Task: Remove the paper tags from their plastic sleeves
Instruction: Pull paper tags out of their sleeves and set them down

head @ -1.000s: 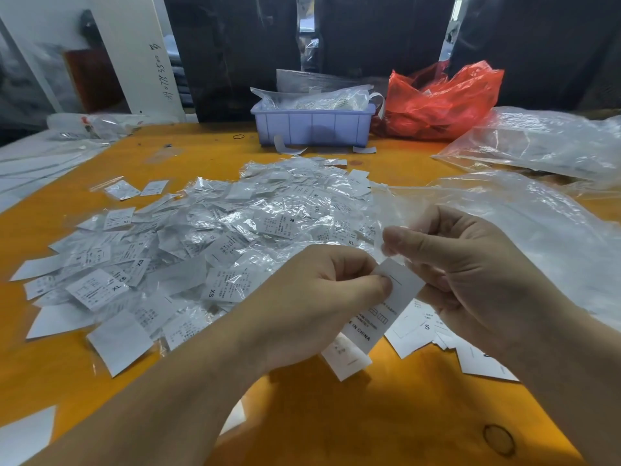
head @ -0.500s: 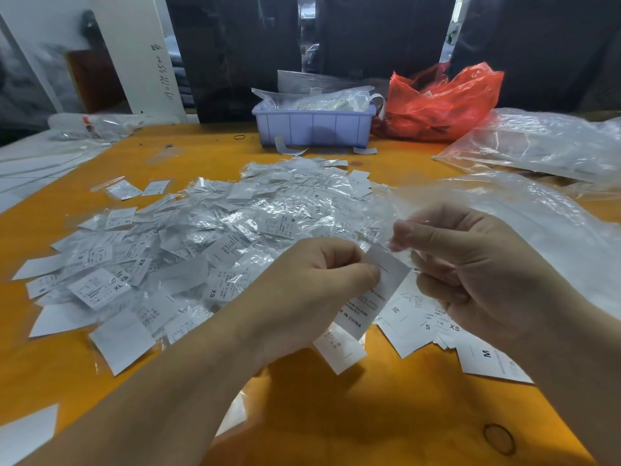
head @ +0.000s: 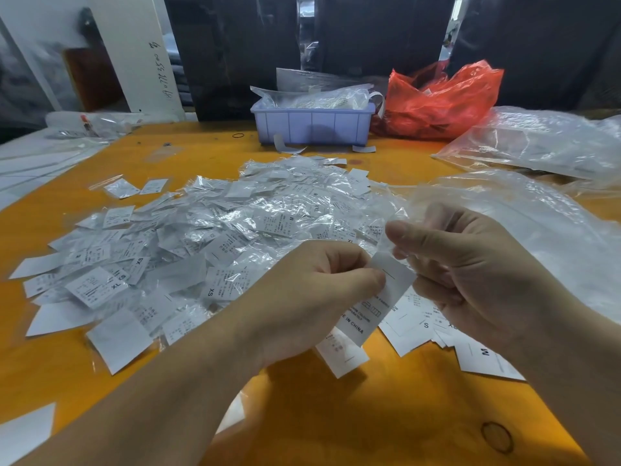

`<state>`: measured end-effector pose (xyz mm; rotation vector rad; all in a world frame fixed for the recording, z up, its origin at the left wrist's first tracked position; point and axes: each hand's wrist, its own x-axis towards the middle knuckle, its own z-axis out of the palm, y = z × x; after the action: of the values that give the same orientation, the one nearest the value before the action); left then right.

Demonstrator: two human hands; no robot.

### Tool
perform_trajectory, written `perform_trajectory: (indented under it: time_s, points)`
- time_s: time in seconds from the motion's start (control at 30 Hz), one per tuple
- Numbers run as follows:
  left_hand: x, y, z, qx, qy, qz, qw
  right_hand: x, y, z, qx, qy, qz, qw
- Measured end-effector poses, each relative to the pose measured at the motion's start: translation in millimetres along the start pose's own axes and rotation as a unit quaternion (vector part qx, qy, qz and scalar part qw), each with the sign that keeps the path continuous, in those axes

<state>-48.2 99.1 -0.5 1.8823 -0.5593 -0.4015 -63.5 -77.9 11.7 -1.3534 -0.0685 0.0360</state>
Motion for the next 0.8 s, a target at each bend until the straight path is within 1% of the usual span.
perform_trajectory:
  time_s: [0.07, 0.17, 0.27, 0.33, 0.4, 0.53, 0.63, 0.7, 0.8]
  points:
    - [1, 0, -2, 0.022, 0.023, -0.008, 0.999, 2, 1, -2, -0.014, -0.003, 0.004, 1.000]
    - [3, -2, -7, 0.052, 0.088, -0.025, 0.994, 3, -1, -7, -0.043, -0.013, 0.012, 0.999]
    - [5, -6, -11, 0.034, 0.133, -0.021, 0.990, 3, -5, -12, -0.076, -0.050, 0.025, 0.996]
    - [5, -6, -11, 0.013, 0.150, 0.005, 0.989, 3, -7, -15, -0.115, -0.084, 0.047, 0.989]
    - [5, -5, -9, 0.019, 0.167, 0.042, 0.985, 3, -8, -16, -0.161, -0.120, 0.069, 0.977]
    - [2, -2, -8, 0.018, 0.194, 0.085, 0.977, 2, -11, -16, -0.201, -0.169, 0.097, 0.960]
    - [1, -1, -8, 0.011, 0.188, 0.083, 0.979, 1, -13, -16, -0.229, -0.203, 0.123, 0.944]
    - [0, 1, -7, 0.001, 0.159, 0.076, 0.984, 0, -13, -15, -0.243, -0.222, 0.135, 0.935]
    - [-1, 4, -5, 0.002, 0.112, 0.078, 0.991, -1, -12, -13, -0.251, -0.228, 0.138, 0.931]
